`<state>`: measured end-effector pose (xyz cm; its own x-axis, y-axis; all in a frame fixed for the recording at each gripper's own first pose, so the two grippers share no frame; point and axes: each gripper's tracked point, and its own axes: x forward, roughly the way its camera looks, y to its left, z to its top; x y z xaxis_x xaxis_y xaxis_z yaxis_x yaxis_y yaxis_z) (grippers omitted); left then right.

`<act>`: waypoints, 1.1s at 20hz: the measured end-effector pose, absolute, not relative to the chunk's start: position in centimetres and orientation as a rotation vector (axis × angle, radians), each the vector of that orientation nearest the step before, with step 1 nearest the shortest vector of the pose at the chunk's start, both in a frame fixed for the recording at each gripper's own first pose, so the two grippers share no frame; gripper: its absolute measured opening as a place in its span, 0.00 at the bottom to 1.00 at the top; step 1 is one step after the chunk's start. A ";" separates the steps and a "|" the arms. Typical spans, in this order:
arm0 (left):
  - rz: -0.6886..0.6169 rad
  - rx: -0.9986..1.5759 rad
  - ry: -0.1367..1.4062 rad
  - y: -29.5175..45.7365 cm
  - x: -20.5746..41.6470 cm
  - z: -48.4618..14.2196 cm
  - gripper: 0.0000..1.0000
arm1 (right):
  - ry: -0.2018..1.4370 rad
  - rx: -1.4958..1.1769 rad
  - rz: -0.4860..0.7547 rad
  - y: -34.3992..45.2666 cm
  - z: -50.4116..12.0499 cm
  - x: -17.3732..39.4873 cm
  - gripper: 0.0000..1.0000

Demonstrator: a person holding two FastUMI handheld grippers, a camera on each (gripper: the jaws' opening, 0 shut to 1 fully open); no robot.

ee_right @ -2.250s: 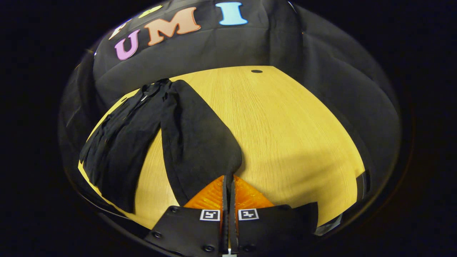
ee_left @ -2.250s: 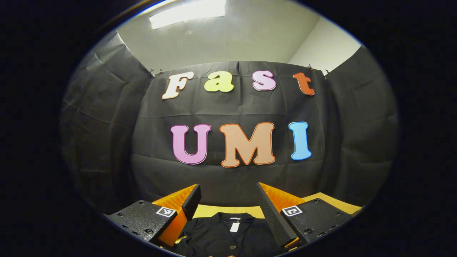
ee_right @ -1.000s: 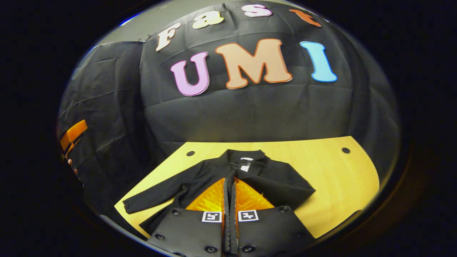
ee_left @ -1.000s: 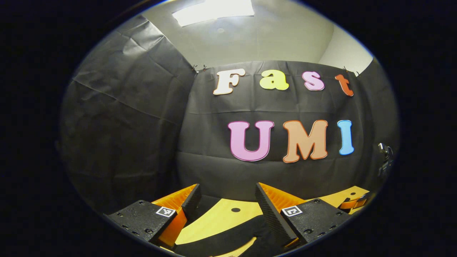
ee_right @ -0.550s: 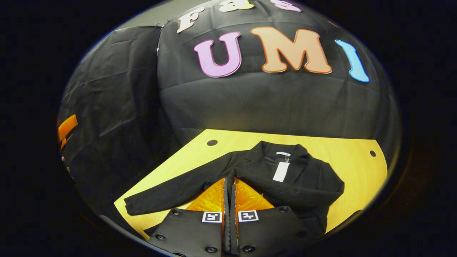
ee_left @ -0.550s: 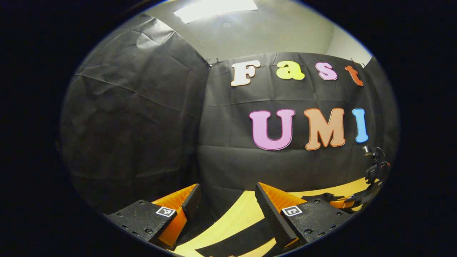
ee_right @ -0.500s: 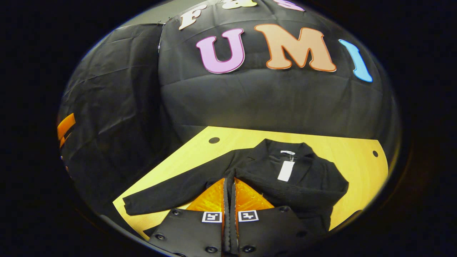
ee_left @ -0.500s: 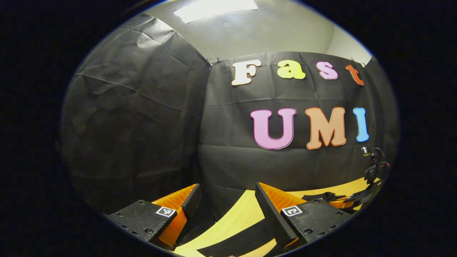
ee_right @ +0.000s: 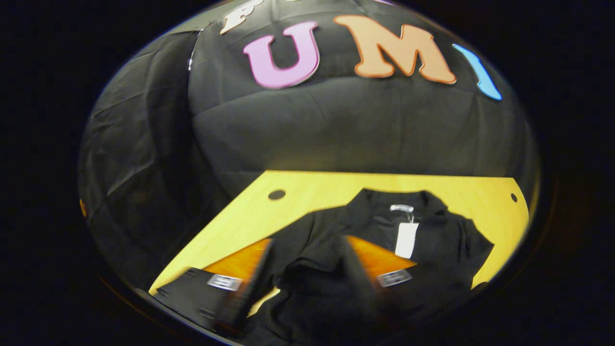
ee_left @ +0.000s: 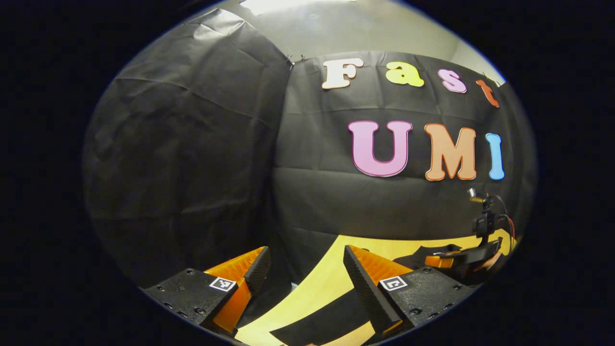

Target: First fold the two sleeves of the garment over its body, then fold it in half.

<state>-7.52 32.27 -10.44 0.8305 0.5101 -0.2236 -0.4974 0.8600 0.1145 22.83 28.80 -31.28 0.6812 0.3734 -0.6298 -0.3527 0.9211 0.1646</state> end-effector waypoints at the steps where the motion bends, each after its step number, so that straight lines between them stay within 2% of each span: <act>1: 0.532 0.054 0.273 32.5 -7.6 -11.6 0.93 | 0.663 0.019 0.398 28.3 -29.8 23.2 0.75; 2: 0.530 0.058 0.298 32.7 -7.6 -12.9 0.93 | 0.625 0.011 0.398 27.6 -28.2 22.8 0.98; 7: 0.530 0.038 0.471 33.6 -9.3 -20.0 0.93 | 0.575 0.015 0.396 24.7 -24.4 20.1 0.98; 9: 0.532 0.034 0.547 33.9 -10.3 -23.0 0.94 | 0.579 0.010 0.387 23.4 -23.8 18.9 0.98; 10: 0.530 0.032 0.594 33.9 -10.9 -24.6 0.93 | 0.583 0.005 0.381 22.8 -23.7 18.6 0.95; 15: 0.496 -0.004 0.796 32.0 -14.0 -32.0 0.94 | 0.603 -0.028 0.340 20.6 -23.5 17.5 0.98; 20: 0.487 -0.017 0.901 31.5 -15.5 -35.3 0.93 | 0.620 -0.048 0.321 20.3 -23.7 17.2 0.98; 21: 0.485 -0.016 0.883 31.6 -15.4 -35.3 0.88 | 0.621 -0.055 0.322 20.3 -23.8 17.2 0.98; 22: 0.483 -0.016 0.880 31.6 -15.2 -35.6 0.93 | 0.622 -0.059 0.323 20.2 -23.9 17.1 0.98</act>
